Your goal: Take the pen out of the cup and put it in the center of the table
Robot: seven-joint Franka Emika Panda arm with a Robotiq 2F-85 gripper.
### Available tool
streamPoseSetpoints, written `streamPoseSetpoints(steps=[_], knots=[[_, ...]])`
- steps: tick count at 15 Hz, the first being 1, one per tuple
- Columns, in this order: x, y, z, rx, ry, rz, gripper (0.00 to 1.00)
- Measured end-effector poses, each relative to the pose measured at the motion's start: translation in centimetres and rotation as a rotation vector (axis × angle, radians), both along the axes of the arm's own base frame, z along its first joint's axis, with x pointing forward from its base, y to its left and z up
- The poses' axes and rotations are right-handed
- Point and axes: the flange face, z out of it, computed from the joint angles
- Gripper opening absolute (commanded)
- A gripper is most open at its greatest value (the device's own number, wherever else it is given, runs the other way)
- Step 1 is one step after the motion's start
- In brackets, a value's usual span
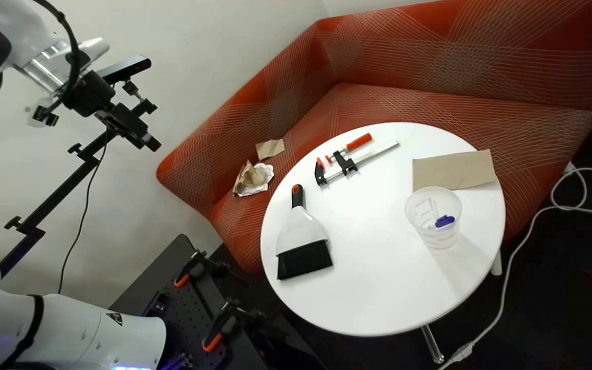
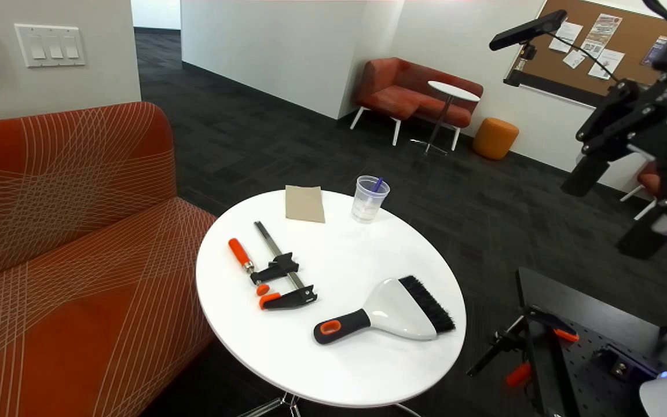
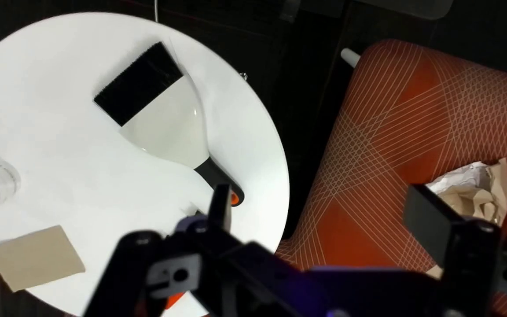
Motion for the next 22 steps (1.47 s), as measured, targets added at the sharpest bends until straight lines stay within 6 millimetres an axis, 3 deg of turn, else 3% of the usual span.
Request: streamPoseSetpoints(steps=[4, 10, 13, 17, 22], knots=[[2.1, -2.6, 2.1, 0.036, -0.075, -0.095, 1.00], [6.9, -10.2, 4.7, 0.098, -0.219, -0.376, 1.00], [9.5, -13.2, 3.9, 0.116, -0.271, -0.541, 1.00], [12.4, -16.6, 1.2, 0.131, -0.328, -0.760, 1.00], [13.8, -19.3, -1.5, 0.118, -0.380, -0.971, 1.00]])
